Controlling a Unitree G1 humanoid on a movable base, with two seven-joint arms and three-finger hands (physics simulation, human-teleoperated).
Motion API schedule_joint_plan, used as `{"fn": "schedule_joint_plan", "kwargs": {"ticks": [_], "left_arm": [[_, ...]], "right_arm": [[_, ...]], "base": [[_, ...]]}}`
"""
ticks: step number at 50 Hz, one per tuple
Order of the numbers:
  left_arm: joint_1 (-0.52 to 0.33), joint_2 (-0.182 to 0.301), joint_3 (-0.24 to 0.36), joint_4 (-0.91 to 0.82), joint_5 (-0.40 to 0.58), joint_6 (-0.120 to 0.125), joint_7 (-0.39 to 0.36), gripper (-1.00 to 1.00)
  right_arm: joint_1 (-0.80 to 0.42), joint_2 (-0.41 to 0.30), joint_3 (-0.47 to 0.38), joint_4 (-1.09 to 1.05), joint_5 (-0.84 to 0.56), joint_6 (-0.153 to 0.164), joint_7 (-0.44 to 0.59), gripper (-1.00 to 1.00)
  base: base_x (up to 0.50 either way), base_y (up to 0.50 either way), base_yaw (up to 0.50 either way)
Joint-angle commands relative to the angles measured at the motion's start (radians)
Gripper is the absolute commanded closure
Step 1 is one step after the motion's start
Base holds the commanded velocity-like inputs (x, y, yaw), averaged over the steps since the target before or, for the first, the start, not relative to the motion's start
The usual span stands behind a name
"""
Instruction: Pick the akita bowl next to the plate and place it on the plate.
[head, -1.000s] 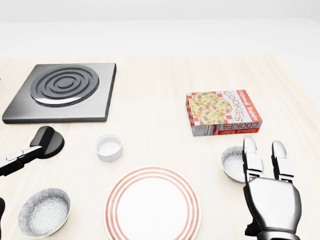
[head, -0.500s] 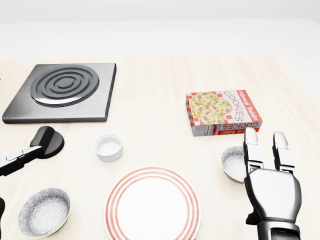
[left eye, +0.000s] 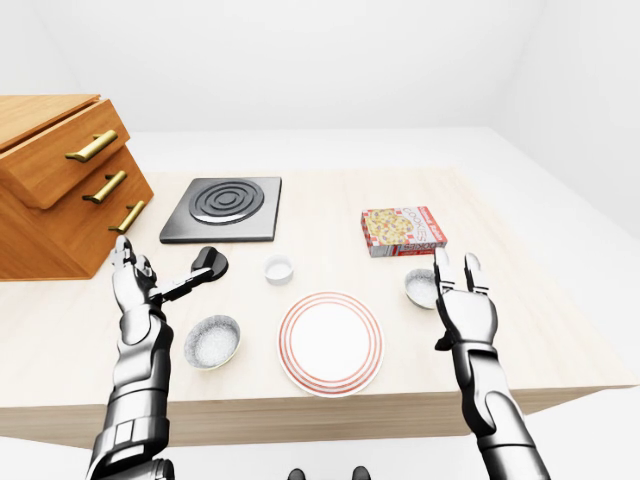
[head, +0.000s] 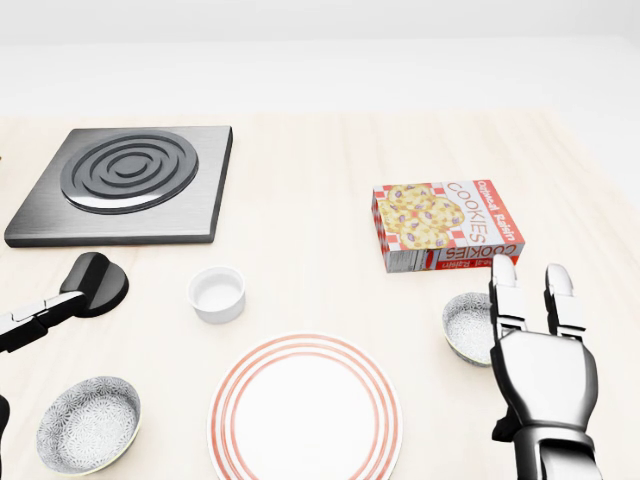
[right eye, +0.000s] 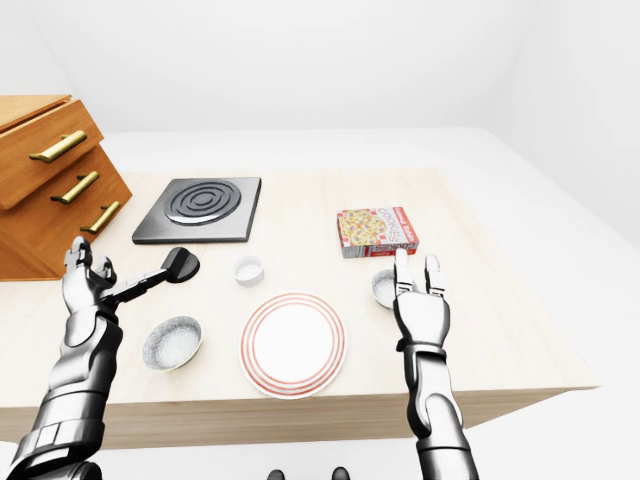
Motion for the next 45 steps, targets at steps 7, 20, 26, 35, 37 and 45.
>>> {"fn": "schedule_joint_plan", "kwargs": {"ticks": [7,20,26,35,37,45], "left_arm": [[0.02,-0.008,0.007,-0.078,0.005,0.054,0.014,-1.0],[-0.002,-0.003,0.005,0.008,0.006,-0.006,-0.004,-1.0],[0.006,-0.004,0.005,-0.017,0.005,0.009,0.001,-1.0],[0.01,-0.006,0.005,-0.04,0.006,0.028,0.006,-1.0],[0.007,-0.005,0.005,-0.029,0.006,0.019,0.004,-1.0],[-0.009,-0.004,0.006,0.025,0.01,-0.017,-0.008,-1.0]], "right_arm": [[-0.042,-0.028,-0.008,0.079,0.041,0.0,-0.019,-1.0],[-0.079,-0.035,0.004,0.1,0.026,0.0,-0.02,-1.0],[-0.092,-0.029,0.012,0.088,0.011,0.0,-0.006,-1.0],[-0.134,-0.022,0.024,0.117,0.005,0.0,-0.002,-1.0],[-0.141,-0.024,0.024,0.14,0.009,0.0,-0.012,-1.0],[-0.175,-0.038,0.024,0.228,0.036,0.0,-0.05,-1.0]], "base": [[0.0,0.0,0.0],[0.0,0.0,0.0],[0.0,0.0,0.0],[0.0,0.0,0.0],[0.0,0.0,0.0],[0.0,0.0,0.0]]}}
